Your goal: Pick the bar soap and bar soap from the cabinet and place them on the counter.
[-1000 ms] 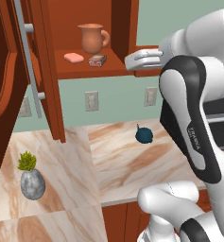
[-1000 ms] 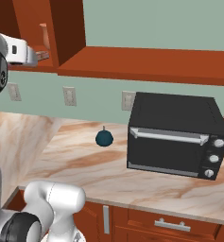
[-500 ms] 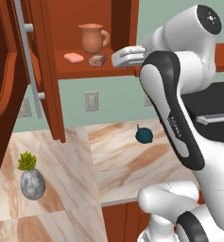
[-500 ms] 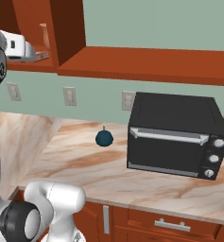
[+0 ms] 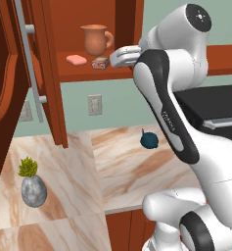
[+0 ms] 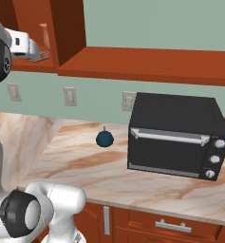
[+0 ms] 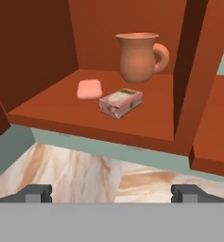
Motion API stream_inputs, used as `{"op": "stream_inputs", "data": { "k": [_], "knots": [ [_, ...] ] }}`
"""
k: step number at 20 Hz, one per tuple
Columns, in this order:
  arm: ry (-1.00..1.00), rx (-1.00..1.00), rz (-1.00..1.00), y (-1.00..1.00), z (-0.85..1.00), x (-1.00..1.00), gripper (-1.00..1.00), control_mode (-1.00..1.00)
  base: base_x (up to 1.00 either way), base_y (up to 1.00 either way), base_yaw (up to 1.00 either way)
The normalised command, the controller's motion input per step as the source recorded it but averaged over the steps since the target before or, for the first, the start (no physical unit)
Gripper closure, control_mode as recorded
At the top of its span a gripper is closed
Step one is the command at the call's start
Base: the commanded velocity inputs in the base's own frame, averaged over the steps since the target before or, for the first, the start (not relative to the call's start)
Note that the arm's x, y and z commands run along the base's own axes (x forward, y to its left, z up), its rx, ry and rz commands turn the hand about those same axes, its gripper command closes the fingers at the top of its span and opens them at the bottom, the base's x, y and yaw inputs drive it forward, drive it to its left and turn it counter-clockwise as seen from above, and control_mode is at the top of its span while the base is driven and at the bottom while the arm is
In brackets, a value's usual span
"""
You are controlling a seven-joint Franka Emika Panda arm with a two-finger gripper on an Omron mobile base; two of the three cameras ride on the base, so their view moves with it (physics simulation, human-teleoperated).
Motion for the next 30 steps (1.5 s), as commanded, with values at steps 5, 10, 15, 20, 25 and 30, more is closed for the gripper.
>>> {"op": "stream_inputs", "data": {
  "k": [5, 10, 15, 20, 25, 30],
  "knots": [
    [0.01, 0.00, -0.01, 0.06, -0.07, 0.32, -1.00, -1.00, 0.00, 0.00, 0.00],
    [0.02, 0.00, 0.00, 0.12, -0.09, 0.28, -1.00, -1.00, 0.00, 0.00, 0.00],
    [0.00, 0.00, 0.00, 0.14, -0.02, 0.25, -1.00, -1.00, 0.00, 0.00, 0.00],
    [0.02, 0.00, -0.01, 0.10, -0.01, 0.31, -1.00, -1.00, 0.00, 0.00, 0.00],
    [0.03, 0.00, -0.02, 0.03, -0.02, 0.28, -1.00, -1.00, 0.00, 0.00, 0.00],
    [0.03, 0.00, -0.03, 0.04, -0.01, 0.28, -1.00, -1.00, 0.00, 0.00, 0.00]
  ]
}}
